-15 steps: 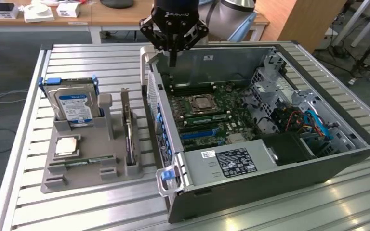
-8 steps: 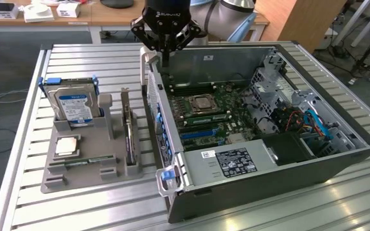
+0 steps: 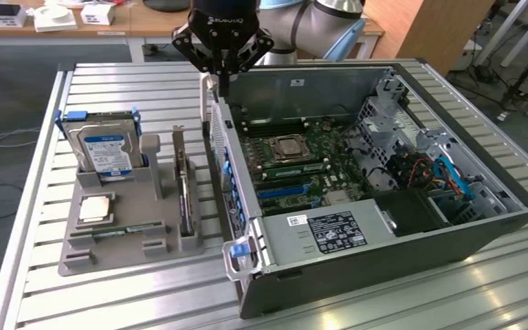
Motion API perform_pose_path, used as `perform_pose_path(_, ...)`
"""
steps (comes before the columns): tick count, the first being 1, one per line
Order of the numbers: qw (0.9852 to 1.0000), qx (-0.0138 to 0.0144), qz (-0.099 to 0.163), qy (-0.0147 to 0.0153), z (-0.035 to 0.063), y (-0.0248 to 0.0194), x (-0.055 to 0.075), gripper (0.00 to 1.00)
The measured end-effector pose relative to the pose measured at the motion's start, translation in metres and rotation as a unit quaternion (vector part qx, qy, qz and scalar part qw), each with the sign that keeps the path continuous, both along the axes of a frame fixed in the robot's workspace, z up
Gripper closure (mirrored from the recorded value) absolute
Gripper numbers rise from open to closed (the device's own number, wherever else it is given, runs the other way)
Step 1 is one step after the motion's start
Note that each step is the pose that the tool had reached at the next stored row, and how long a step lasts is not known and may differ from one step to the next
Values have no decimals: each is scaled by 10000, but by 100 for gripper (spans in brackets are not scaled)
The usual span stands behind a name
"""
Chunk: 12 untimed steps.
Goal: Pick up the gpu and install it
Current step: 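Reach for the gpu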
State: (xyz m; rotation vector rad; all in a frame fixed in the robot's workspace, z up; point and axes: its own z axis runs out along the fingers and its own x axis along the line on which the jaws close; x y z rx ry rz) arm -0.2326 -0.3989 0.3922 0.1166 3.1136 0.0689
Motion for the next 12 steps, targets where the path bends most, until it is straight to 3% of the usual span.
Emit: perform_pose_path(12, 10000, 0, 0, 0, -2, 0, -266, 89)
